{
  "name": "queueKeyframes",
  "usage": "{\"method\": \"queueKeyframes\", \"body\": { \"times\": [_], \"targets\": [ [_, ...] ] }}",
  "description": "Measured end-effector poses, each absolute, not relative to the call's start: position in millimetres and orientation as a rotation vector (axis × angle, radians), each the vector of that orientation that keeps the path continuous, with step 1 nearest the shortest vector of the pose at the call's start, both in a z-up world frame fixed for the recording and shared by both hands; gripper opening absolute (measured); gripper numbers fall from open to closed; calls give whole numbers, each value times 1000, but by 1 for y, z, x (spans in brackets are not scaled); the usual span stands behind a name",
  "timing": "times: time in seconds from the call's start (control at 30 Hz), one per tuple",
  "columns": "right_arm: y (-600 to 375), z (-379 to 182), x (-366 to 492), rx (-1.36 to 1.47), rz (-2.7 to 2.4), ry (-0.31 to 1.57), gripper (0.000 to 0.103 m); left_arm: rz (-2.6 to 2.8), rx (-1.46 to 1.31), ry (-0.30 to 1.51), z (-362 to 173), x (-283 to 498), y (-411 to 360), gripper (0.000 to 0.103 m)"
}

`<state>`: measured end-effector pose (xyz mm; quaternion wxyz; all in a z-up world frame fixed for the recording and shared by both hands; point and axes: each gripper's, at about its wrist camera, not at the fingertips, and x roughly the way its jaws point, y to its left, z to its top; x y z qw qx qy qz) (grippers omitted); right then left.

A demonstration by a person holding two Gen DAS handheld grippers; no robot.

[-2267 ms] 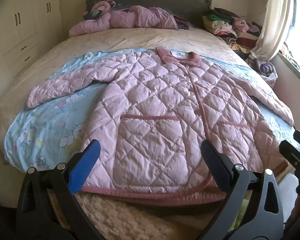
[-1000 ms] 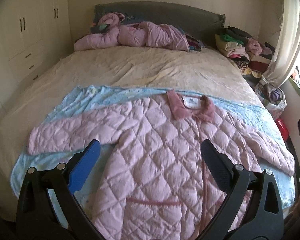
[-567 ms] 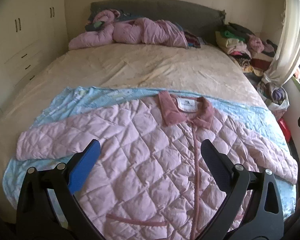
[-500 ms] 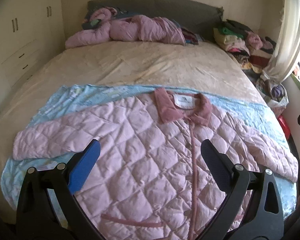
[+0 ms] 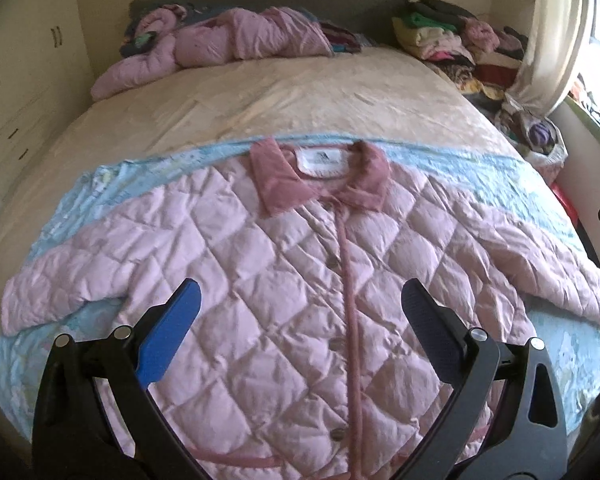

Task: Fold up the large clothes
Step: 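Move the right tool toward the cuff of a jacket sleeve, then close the right tool on the sleeve cuff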

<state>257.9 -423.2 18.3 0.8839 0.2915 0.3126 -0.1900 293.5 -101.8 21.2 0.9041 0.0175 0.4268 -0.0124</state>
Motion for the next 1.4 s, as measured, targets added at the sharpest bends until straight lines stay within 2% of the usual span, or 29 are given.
{"method": "queueKeyframes", "body": {
  "times": [0.6,0.93,1.2,1.33,1.37,1.4],
  "targets": [
    [-547,-69,214,818,-771,705,99,-89,114,977,-43,280,-150,94],
    [-605,-138,205,1077,-869,794,99,-50,88,978,-38,276,-142,94],
    [-637,-151,206,1085,-864,672,99,31,39,934,-9,279,-104,94],
    [-644,-147,206,1078,-875,681,89,60,19,905,6,278,-86,94],
    [-645,-145,205,1081,-875,675,82,63,10,898,9,277,-80,94],
    [-647,-144,205,1083,-874,669,71,67,2,895,10,277,-76,94]
  ]
}}
